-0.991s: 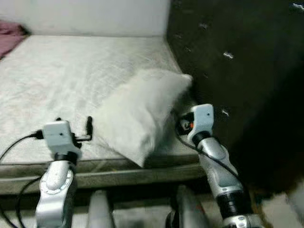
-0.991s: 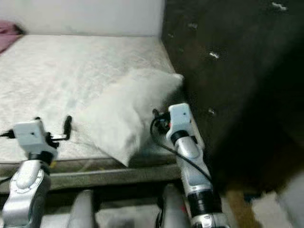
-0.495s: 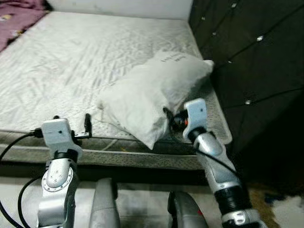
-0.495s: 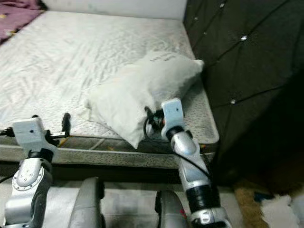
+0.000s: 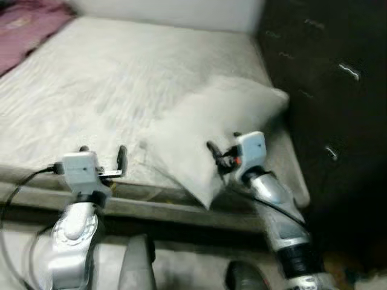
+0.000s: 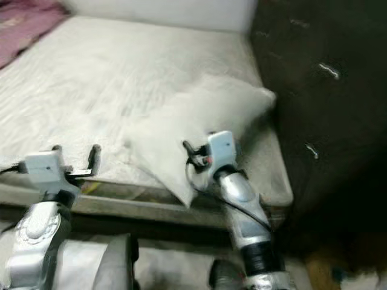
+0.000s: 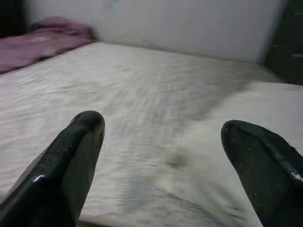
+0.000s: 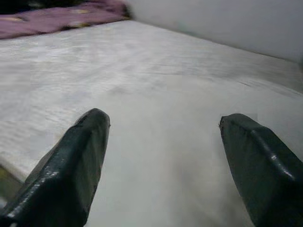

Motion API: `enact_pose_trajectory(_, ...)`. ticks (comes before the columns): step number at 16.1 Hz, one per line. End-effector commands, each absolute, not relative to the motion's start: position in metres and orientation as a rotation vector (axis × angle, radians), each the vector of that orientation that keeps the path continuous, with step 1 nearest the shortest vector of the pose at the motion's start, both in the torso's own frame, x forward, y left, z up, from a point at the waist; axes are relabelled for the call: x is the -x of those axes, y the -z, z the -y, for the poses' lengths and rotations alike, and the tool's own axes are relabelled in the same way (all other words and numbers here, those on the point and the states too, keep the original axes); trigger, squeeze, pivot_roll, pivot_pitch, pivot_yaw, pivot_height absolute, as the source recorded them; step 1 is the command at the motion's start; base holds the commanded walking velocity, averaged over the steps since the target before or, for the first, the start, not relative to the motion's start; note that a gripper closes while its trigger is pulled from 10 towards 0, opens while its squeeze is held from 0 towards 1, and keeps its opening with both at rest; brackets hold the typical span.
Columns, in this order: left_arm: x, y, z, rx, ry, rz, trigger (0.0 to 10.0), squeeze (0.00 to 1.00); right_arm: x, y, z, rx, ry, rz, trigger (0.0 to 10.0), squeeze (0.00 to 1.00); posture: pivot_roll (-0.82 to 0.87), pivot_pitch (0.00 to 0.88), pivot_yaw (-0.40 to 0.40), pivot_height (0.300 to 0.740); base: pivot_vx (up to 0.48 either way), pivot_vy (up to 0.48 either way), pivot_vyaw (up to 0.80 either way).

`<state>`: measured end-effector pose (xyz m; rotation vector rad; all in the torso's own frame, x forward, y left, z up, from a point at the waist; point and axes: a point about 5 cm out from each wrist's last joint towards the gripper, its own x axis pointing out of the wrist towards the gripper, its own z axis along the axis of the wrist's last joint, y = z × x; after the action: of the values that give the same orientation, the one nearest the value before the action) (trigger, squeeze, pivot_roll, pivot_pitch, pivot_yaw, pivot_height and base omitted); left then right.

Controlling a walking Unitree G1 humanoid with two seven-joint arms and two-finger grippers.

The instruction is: Clean up the room

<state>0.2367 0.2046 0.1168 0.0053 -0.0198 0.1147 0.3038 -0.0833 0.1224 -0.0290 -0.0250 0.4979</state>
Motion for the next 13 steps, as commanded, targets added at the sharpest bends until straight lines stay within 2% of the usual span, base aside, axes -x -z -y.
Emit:
enact_pose_trajectory(1, -0.2419, -0.1229, -0.1924, 0.013, -0.070, 0.049, 10.0, 0.00, -0.3038, -0.1220, 0.0966, 0.043, -0.465, 0.025, 10.0, 0.00, -0.04, 0.017, -0.049, 0.602, 0.480, 0.000, 0.00)
enact_pose_trajectory(4, -0.2427, -0.1214, -0.1916, 0.015, -0.074, 0.032, 10.0, 0.00, -0.3046, -0.1209, 0.0971, 0.045, -0.462, 0.013, 10.0, 0.00, -0.04, 0.019, -0.049, 0.602, 0.406, 0.000, 0.00)
enact_pose_trajectory(10, -0.2445, -0.1193, -0.1898, 0.033, -0.072, 0.016, 10.0, 0.00, -0.3067, -0.1183, 0.1007, 0.033, -0.445, -0.011, 10.0, 0.00, -0.04, 0.020, -0.054, 0.602, 0.000, 0.000, 0.00)
enact_pose_trajectory(13, -0.2426, -0.1170, -0.1909, 0.021, -0.085, -0.007, 10.0, 0.00, -0.3077, -0.1154, 0.0995, 0.054, -0.485, -0.051, 10.0, 0.00, -0.04, 0.020, -0.055, 0.567, 0.000, 0.000, 0.00)
